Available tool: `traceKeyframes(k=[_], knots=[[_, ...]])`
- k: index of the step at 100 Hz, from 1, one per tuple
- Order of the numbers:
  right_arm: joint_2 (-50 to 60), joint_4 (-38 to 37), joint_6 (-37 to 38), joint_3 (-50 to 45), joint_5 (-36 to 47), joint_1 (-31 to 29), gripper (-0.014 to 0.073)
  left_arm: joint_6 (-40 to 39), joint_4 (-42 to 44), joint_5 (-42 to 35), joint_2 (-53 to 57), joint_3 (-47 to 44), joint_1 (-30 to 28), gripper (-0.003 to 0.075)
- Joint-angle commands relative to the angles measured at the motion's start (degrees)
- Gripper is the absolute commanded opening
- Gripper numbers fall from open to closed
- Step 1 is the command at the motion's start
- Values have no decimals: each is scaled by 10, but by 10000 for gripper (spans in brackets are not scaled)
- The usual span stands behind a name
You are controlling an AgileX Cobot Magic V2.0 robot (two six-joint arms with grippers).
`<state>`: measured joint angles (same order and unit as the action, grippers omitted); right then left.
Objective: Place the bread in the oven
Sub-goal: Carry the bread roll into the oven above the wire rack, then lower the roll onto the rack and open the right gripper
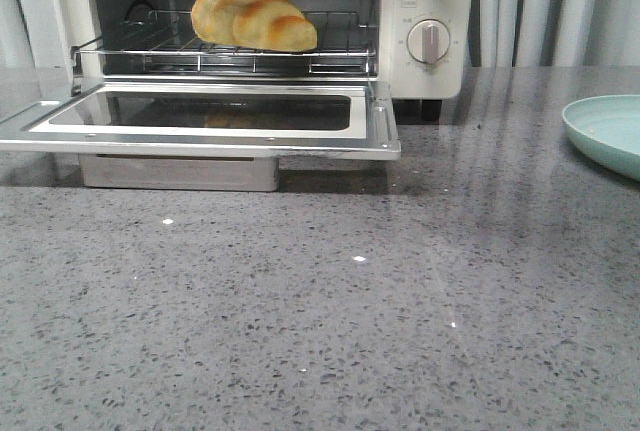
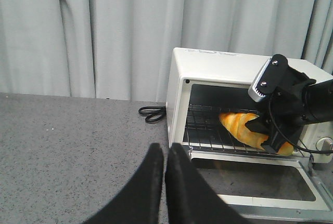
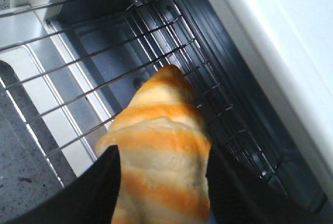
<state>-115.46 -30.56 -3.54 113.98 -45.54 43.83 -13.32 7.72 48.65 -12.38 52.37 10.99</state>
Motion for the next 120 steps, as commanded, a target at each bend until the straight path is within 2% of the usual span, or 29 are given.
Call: traceKeyframes(k=[1, 20, 42, 71, 83, 106, 120], knots=[[37, -25, -4, 20, 31, -4, 342, 0, -2, -41, -10, 13, -1, -21], [48, -25, -4, 20, 16, 6, 342, 1, -2, -41, 4, 13, -1, -21], [71, -25, -4, 22, -15, 33, 342, 7, 10, -43, 83, 13, -1, -22], [94, -25, -4, 52, -119, 90, 339, 13, 0, -46, 140, -51, -7, -22], [105, -25, -4, 65, -196, 113, 339, 13, -10, -95, 140, -100, -16, -22], [125, -17, -2, 68, -296, 143, 332, 13, -14, -263, 140, -210, -26, -22], [143, 26, 14, 68, -297, 144, 213, 13, -26, -317, 140, -281, -26, -22]])
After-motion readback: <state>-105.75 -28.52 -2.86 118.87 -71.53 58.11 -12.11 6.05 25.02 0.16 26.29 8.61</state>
